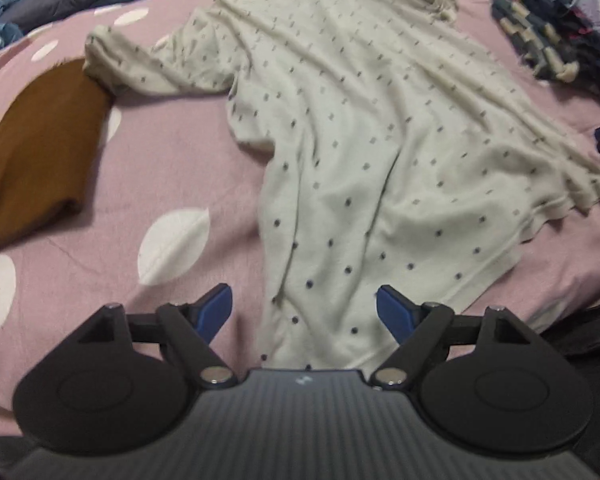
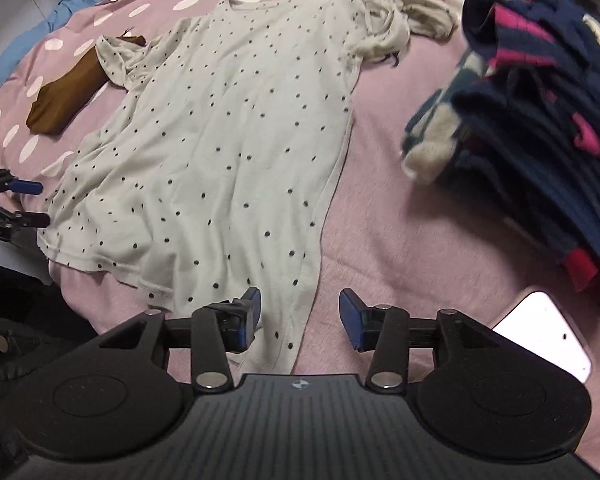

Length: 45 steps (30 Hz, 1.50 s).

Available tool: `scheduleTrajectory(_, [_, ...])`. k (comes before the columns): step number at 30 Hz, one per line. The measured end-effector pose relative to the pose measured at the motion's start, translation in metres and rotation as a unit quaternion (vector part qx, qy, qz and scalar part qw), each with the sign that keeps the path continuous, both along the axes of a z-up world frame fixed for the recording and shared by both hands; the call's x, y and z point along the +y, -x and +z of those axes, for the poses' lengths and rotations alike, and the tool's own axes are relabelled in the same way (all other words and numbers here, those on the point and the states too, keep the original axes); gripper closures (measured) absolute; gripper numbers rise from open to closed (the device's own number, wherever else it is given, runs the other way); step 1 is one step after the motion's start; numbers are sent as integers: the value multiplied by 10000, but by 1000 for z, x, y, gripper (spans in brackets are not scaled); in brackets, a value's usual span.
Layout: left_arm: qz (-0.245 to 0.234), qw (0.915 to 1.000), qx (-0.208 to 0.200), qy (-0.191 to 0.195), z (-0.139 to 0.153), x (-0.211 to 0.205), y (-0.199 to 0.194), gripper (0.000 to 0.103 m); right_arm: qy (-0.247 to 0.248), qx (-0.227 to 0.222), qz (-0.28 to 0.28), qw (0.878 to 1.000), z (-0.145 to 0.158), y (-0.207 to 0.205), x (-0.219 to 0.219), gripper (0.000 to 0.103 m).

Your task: Fold small clothes

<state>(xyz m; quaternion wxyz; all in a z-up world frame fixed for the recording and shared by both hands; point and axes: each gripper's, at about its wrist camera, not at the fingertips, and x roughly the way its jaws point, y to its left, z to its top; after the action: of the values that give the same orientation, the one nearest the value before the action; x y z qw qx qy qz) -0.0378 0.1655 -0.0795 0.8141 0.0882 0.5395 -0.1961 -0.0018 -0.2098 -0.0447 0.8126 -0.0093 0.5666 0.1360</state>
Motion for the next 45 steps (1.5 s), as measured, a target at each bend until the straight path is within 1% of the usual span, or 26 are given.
scheduleTrajectory(2, [21, 9994, 262, 228, -12, 2, 2, 34, 73, 149, 17, 9999, -12, 2, 2, 28])
scheduleTrajectory(3, [38, 9989, 402, 242, -19, 2, 3, 46, 72, 225, -3, 9997, -18, 3, 2, 28])
scheduleTrajectory(5, [3, 9997, 240, 71, -21, -2, 6, 53, -24, 290, -11, 9996, -28, 4, 6, 27])
scheduleTrajectory(6, [56, 9997, 236, 48, -19, -2, 5, 66, 6, 215, 0, 9998, -28, 6, 9, 27])
scheduleTrajectory(7, [191, 9994, 283, 113, -16, 1, 3, 94, -8, 202, 2, 9998, -26, 6, 12, 32])
scheduleTrajectory(8, [290, 9983, 381, 330, -13, 4, 2, 100, -86, 235, 56, 9997, -25, 7, 14, 69])
scheduleTrajectory(9, [309, 9966, 464, 615, -10, 8, 2, 100, -223, 328, 153, 9991, -23, 9, 17, 90])
scheduleTrajectory(10, [215, 9964, 480, 669, -6, 7, 4, 100, -279, 399, 219, 9986, -22, 11, 20, 95])
scheduleTrajectory(13, [100, 9985, 378, 395, 8, 7, 11, 100, 293, 200, 539, 9979, -1, 26, 24, 96])
scheduleTrajectory(16, [166, 9987, 268, 395, 30, 17, 17, 100, 369, 245, 504, 9977, 27, 31, 9, 96])
scheduleTrajectory(18, [68, 9986, 408, 329, 27, 18, 19, 99, 492, 334, 540, 9968, 31, 32, 4, 96])
scheduleTrajectory(20, [146, 9966, 781, 213, 2, 19, 15, 95, 355, 428, 420, 9976, 18, 29, 2, 93])
scheduleTrajectory(21, [192, 9946, 1014, 104, -14, 21, 13, 89, 329, 609, 484, 9964, 6, 27, 4, 88])
scheduleTrajectory(22, [188, 9925, 1207, -79, -29, 22, 13, 82, 385, 838, 588, 9940, -7, 25, 8, 72])
scheduleTrajectory(23, [221, 9910, 1309, -168, -36, 24, 14, 80, 493, 950, 612, 9924, -17, 25, 12, 63])
scheduleTrajectory(25, [282, 9899, 1362, -288, -34, 31, 16, 70, 570, 966, 702, 9912, -17, 26, 14, 61])
scheduleTrajectory(26, [316, 9913, 1231, -328, -26, 34, 15, 63, 622, 951, 725, 9909, -11, 24, 14, 53])
scheduleTrajectory(27, [388, 9934, 1009, -383, -14, 36, 13, 45, 712, 766, 718, 9919, 2, 21, 14, 47])
scheduleTrajectory(28, [473, 9958, 659, -422, 3, 38, 11, 27, 754, 512, 708, 9933, 16, 18, 14, 30])
scheduleTrajectory(29, [537, 9971, 362, -394, 18, 39, 9, 20, 729, 249, 709, 9945, 30, 13, 14, 12])
scheduleTrajectory(31, [496, 9983, -297, -59, 52, 36, 4, 4, 514, -265, 693, 9959, 53, 0, 13, 4])
scheduleTrajectory(34, [540, 9914, -1125, 402, 80, 23, -11, 0, 73, -764, 607, 9952, 66, -32, 17, 4])
scheduleTrajectory(36, [638, 9860, -1418, 602, 87, 6, -26, 0, -26, -995, 562, 9934, 63, -59, 22, 5])
scheduleTrajectory(39, [511, 9846, -1456, 823, 83, -25, -51, 0, -141, -1257, 332, 9914, 61, -105, 24, 10])
scheduleTrajectory(42, [650, 9880, -1165, 773, 79, -51, -81, 0, -325, -1348, -297, 9899, 64, -156, 13, 10])
scheduleTrajectory(45, [462, 9866, -1240, 951, 74, -75, -106, 0, -167, -1347, -895, 9867, 58, -209, 2, 8])
